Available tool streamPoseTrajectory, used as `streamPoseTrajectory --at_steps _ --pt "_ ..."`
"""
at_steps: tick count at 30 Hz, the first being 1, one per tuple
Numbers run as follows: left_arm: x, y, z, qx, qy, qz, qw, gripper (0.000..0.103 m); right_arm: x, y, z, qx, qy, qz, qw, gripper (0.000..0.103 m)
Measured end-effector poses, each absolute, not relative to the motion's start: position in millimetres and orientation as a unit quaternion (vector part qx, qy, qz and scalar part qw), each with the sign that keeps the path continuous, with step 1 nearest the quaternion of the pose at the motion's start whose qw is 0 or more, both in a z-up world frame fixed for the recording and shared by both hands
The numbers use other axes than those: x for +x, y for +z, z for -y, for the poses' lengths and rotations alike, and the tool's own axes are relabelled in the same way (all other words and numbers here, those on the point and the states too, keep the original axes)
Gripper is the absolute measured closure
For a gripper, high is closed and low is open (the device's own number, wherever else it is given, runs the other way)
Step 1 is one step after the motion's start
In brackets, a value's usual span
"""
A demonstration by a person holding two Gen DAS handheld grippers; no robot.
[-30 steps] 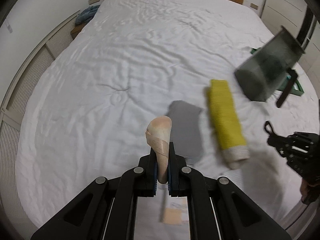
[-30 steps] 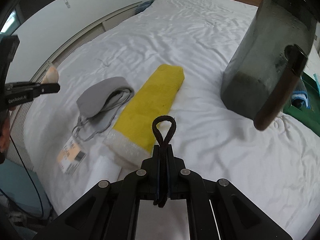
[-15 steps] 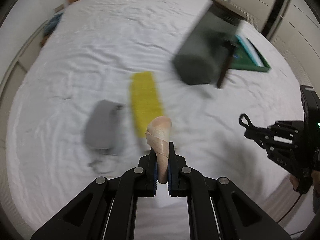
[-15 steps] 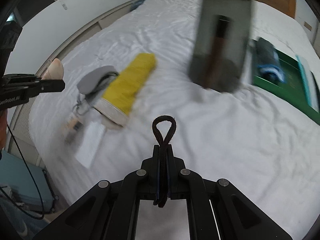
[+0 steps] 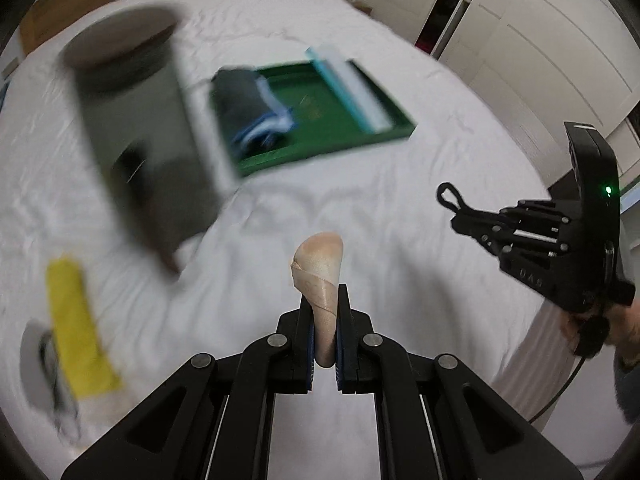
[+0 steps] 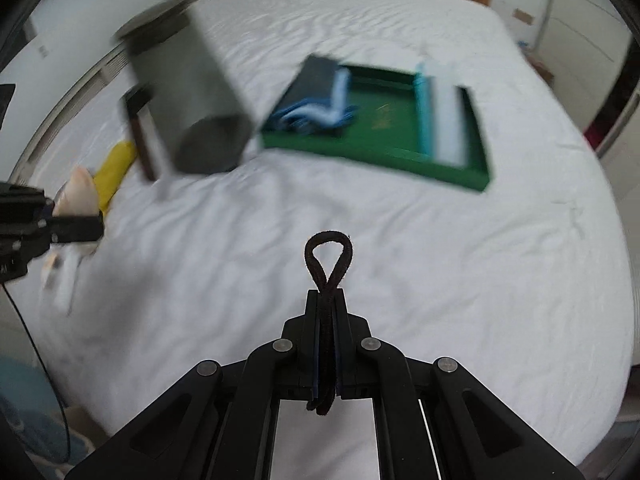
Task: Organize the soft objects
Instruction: 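Carry the sponge with the left tool while the right tool carries the hair tie to the tray, then lower the sponge and hair tie into the tray and open both tools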
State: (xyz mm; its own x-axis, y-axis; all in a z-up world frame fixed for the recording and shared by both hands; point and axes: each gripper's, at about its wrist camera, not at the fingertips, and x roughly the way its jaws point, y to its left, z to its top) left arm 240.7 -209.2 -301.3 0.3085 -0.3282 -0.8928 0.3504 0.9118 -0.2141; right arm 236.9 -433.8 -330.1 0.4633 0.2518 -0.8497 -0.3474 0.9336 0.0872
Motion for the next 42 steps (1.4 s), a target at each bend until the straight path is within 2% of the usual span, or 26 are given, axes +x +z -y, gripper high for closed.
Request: streamPoseTrajectory --at_steps 10,16,28,42 --pt "378.3 -298.8 283.4 -0.038 -0.178 -0.493 0.851 0.097 364.5 -311.3 461.4 -0.022 0.16 -0.411 0.897 0.099" --pt "446.6 -330.7 305.0 -0.055 -0.147 -0.495 0.855 0.097 439.7 -333.2 464.1 -0.013 0.155 -0.405 0.901 0.099" --pt "498.1 -397.3 323.6 -0.033 -0.095 -0.525 0.845 0.097 544.0 -397.3 459.8 0.001 0.132 -0.421 0.898 0.099" --pt "510.8 -423.9 325.3 -0.03 -0.077 -0.543 0.835 0.096 574.0 -414.3 453.6 -0.001 0.12 -0.431 0.894 0.098"
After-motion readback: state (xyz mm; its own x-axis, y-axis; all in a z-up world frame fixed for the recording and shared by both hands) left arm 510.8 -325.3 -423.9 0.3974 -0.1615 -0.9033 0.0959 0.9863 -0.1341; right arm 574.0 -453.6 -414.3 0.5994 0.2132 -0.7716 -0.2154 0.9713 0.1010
